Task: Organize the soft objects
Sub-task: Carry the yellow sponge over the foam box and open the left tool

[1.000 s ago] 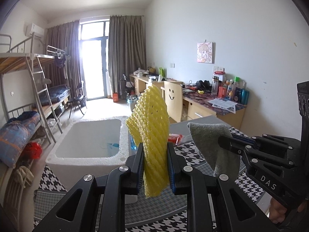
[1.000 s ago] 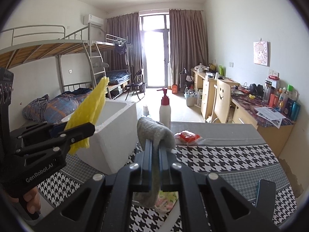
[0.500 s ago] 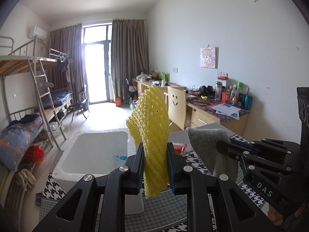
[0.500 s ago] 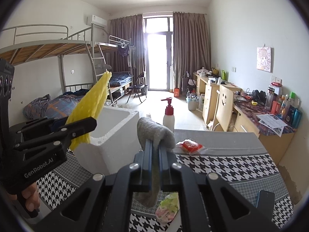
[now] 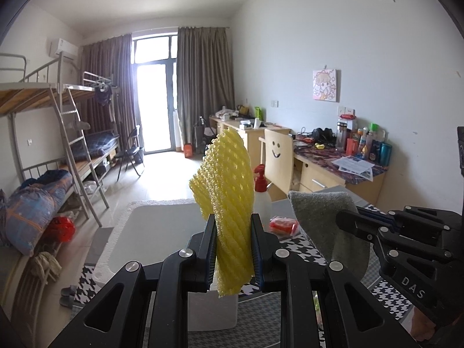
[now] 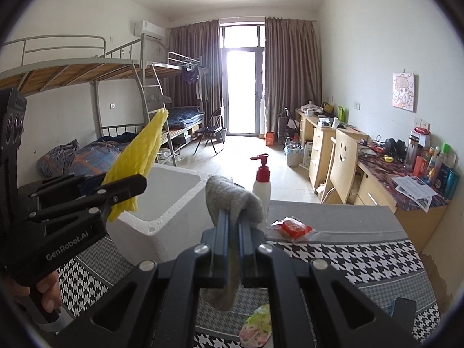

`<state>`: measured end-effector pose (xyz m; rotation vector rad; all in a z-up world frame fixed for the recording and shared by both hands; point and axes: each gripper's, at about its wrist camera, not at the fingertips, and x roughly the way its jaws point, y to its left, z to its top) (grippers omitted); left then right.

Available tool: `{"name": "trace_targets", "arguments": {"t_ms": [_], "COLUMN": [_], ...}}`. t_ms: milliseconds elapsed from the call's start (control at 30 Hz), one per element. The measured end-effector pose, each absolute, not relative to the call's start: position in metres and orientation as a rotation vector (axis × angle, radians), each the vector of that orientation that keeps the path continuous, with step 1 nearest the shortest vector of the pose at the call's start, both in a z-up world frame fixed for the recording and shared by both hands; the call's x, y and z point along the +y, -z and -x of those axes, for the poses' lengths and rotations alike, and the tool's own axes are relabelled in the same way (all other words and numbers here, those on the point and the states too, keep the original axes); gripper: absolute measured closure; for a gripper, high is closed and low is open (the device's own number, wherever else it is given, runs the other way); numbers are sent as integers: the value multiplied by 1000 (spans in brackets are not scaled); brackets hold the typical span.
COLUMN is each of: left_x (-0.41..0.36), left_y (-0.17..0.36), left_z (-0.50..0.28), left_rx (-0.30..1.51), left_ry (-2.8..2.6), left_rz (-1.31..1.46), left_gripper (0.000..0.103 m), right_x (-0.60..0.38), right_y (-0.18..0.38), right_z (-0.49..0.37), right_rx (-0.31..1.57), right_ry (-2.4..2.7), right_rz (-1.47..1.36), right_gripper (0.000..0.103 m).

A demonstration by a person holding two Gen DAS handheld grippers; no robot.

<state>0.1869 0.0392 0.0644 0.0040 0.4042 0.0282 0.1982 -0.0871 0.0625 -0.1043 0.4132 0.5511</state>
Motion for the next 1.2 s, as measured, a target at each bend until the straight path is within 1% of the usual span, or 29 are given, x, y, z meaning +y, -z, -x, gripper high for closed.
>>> {"name": "trace_targets", "arguments": {"t_ms": [700,1133,1200], "left_x": [71,91,93], "left_y": [-61,-45,-43], "left_z": [-209,-234,-237], "left_rx": [455,523,531], "left_ry": [-173,-221,-221], "left_rz": [25,47,42], "left_gripper": [81,81,79], "right_x": [-49,-34,-33], "right_y": [-76,-79,-79], "right_z": [-213,-219,-219], "right_rx": [436,442,438], "right_ry": [-652,-670,-669], "right_rz": [141,155,160], "right_gripper": [95,95,95]}}
